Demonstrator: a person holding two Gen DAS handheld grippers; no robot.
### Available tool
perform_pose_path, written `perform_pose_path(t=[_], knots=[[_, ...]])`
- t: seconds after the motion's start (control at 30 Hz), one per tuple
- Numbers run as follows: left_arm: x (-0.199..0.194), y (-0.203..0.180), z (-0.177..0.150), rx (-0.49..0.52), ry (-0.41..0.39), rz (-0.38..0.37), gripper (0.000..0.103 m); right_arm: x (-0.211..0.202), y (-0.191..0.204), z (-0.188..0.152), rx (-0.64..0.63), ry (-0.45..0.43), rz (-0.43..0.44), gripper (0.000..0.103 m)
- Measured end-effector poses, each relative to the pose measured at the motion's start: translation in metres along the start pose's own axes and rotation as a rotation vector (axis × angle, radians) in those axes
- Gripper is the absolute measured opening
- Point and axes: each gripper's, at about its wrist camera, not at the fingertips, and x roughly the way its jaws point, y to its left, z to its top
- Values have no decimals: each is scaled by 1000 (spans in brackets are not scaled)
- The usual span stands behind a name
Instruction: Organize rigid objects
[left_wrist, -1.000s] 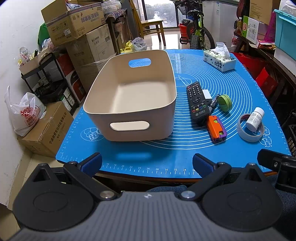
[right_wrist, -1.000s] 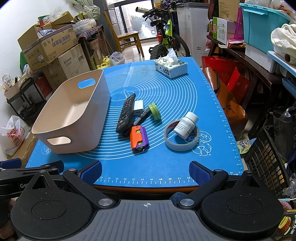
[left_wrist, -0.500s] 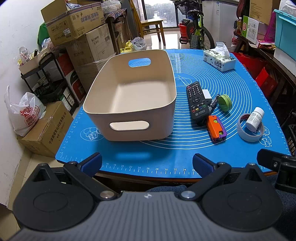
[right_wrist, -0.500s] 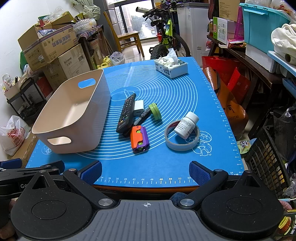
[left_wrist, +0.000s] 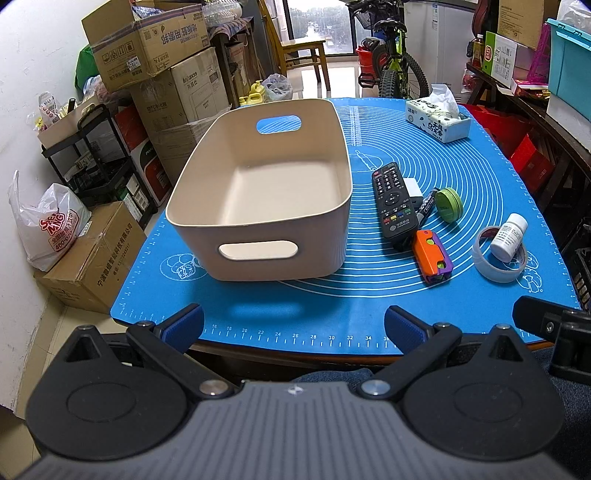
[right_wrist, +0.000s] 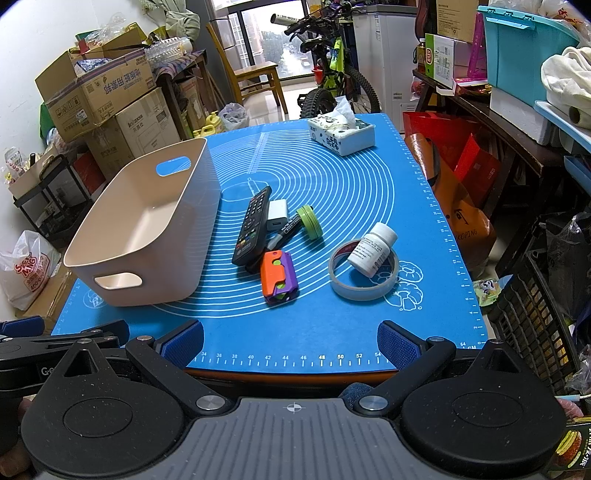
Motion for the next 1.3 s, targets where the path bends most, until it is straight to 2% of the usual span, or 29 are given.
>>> perform_pose_path(t=[0.83, 1.03, 1.2, 1.3], knots=[[2, -4, -1, -14, -4, -2, 102, -3, 4, 1, 21, -11, -1, 100], [-6, 15, 19, -50, 0, -11, 102, -1, 0, 13, 50, 26, 38, 100], [-15, 30, 44, -54, -51, -7, 103, 1, 6, 30, 34, -14, 38, 100], [-14, 36, 64, -22, -45, -8, 102, 5, 8, 44, 40, -37, 43, 100]])
